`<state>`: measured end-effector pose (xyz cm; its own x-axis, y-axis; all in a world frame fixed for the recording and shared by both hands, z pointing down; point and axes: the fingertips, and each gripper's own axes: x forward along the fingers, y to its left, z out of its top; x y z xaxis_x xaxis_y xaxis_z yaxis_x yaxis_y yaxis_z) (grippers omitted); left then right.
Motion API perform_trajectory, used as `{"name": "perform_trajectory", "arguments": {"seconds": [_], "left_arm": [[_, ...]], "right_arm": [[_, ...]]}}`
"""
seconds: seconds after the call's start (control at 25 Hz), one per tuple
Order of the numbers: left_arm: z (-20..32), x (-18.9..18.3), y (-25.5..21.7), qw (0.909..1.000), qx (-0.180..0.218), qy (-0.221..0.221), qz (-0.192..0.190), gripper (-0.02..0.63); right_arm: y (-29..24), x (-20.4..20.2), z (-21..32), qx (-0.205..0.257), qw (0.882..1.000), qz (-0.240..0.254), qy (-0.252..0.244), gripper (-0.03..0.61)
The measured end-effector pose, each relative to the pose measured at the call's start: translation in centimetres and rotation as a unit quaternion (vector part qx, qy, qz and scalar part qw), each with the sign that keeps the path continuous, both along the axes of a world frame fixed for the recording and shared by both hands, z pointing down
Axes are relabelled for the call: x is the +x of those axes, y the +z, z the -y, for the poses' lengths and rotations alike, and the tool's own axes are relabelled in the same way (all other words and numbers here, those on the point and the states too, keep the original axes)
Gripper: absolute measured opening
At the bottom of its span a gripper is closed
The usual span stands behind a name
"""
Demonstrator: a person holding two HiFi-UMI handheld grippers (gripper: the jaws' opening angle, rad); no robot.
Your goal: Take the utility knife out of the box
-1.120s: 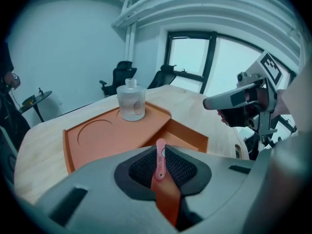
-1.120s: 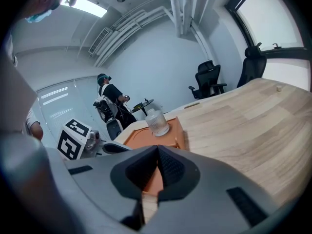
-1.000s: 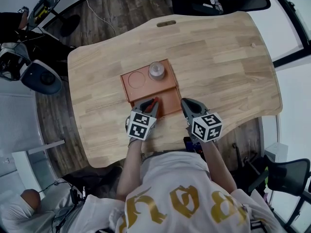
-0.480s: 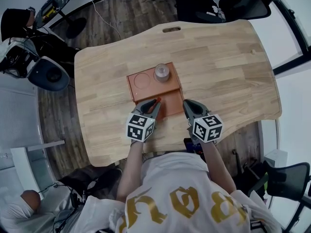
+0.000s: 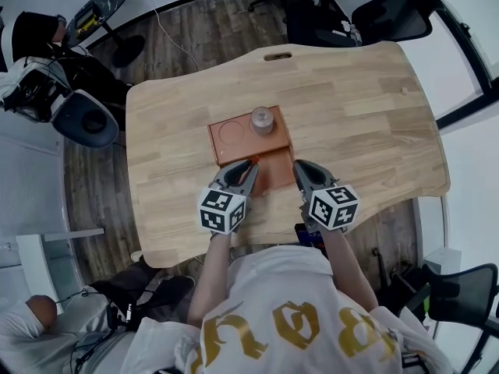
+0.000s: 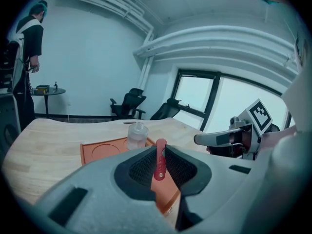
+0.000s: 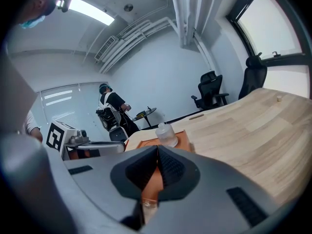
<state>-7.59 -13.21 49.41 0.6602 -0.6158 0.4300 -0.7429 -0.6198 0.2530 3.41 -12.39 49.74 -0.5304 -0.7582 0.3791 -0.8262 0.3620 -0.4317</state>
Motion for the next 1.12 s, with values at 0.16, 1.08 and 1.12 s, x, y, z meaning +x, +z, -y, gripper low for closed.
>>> {"name": "perform_trajectory", "arguments": {"seconds": [0.16, 1.08, 1.12], "left_arm": [[0.1, -0.2, -1.6, 0.9996, 0.022, -0.015, -0.011, 0.057], [-2.5, -0.3, -4.1, 0.9972, 0.067, -0.032, -0.004, 0.058], [-2.4, -0.4, -4.2, 0.9972, 0.067, -0.033, -0.005, 0.058]], "right_arm": [[-1.1, 0.4, 0.2, 0.014, 1.000, -0.008, 0.000, 0.012], [-3.7, 0.2, -1.5, 0.076, 0.995, -0.051, -0.029, 0.011], [-3.7, 0.2, -1.5, 0.075, 0.996, -0.050, -0.029, 0.011]]}}
